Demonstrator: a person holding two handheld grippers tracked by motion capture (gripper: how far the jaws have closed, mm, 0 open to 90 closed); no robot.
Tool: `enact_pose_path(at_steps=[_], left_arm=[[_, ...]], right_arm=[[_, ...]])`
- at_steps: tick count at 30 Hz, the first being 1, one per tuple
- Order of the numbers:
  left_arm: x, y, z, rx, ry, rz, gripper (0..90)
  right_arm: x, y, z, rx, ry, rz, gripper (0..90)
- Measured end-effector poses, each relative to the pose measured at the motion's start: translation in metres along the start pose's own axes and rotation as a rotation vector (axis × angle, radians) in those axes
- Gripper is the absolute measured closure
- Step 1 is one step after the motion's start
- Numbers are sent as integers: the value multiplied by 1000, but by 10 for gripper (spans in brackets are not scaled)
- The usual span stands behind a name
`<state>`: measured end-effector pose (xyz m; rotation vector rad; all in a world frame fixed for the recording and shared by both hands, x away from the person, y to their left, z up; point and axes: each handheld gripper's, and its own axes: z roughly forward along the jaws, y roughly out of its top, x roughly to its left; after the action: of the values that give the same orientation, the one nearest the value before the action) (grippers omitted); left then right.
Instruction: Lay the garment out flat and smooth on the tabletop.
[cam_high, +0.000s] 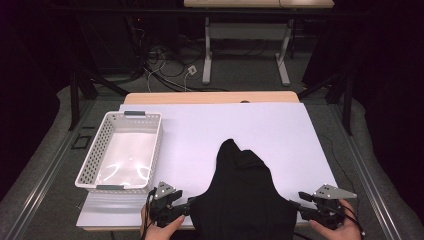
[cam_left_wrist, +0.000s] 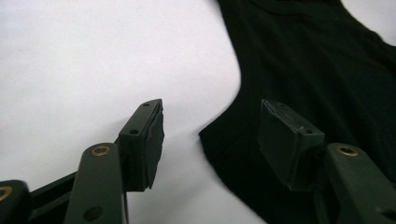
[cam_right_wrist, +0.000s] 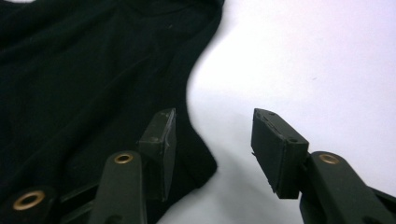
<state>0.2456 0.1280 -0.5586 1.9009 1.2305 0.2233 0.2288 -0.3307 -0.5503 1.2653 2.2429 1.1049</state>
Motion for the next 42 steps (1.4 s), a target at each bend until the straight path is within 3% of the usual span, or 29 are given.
enact_pose_path(at_steps=[6,9,11,14,18,25,32,36,42], left_arm=[[-2,-2,5,40,13,31,483],[-6,-2,5,61,21,69,589],[-9,-2,6,74,8,79,674],[-15,-2,6,94,26,138,769],[-14,-1,6,113,3,140,863],[-9,4,2,124,34,150,878],[0,10,-10,94,64,132,878],[6,11,-12,99,61,120,878],[6,11,-8,113,41,128,878]], right_arm=[[2,-3,6,56,7,-27,545],[6,-4,8,69,23,-34,583],[8,-4,9,73,19,-70,644],[11,-3,8,94,54,-58,799],[13,-2,7,113,65,-63,842],[8,-1,4,122,55,-41,847],[3,0,1,116,32,-44,848],[-1,0,-2,104,10,-24,849],[-6,2,-5,97,-37,-42,850]])
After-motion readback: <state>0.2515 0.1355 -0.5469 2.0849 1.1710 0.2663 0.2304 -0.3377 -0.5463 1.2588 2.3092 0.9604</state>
